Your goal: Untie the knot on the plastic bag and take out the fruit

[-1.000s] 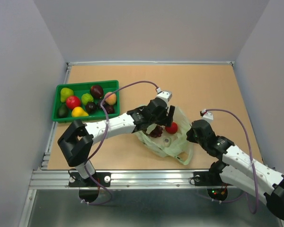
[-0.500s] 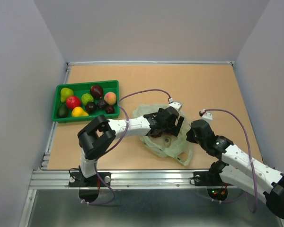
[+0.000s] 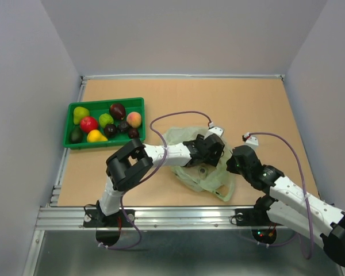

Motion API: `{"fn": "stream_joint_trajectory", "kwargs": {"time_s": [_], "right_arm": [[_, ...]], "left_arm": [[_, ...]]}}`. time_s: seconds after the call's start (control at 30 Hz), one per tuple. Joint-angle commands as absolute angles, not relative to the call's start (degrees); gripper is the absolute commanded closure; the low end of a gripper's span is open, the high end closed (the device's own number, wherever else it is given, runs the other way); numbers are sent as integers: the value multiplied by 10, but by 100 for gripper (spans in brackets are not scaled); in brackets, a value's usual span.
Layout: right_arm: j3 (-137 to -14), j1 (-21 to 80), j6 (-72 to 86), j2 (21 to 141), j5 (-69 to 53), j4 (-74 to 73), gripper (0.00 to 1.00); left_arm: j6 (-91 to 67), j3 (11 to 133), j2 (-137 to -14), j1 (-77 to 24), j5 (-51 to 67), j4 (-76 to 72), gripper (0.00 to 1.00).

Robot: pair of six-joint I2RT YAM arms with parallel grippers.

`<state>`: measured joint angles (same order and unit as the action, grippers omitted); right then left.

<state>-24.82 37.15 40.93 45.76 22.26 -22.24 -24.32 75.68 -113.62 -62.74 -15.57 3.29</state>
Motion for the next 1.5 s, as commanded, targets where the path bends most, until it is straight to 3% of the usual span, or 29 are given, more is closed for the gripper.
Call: {"fn": "stream_joint_trajectory", "kwargs": {"time_s": [0.0,0.1,0.13,0.17,0.5,0.67,0.8,1.17,1.4,1.47], "right_arm": [[-251,369,409,450,234,-206,99],[-250,369,410,451,236,-206,99],[-250,369,410,453,238,-206,99],[-252,369,412,454,239,-206,99],[-258,369,413,464,242,-206,99],[-254,368,411,460,237,-206,99],[-256,369,407,455,233,-206,99],[-255,369,396,447,229,-206,99],[-261,369,392,454,228,-205,100],[-260,369,394,456,229,-205,99]], "left_arm": [[-234,765,-1075,-648,-165,36,53],[-225,744,-1037,-655,-143,32,58],[-215,729,-1008,-657,-124,20,75],[-208,722,-993,-657,-113,13,78],[-181,704,-822,-587,-53,15,79],[-199,689,-758,-440,-85,69,79],[-206,669,-757,-246,-78,106,79],[-188,689,-847,62,-69,96,66],[-181,696,-924,98,-49,102,56],[-174,693,-936,98,-45,104,48]]}}
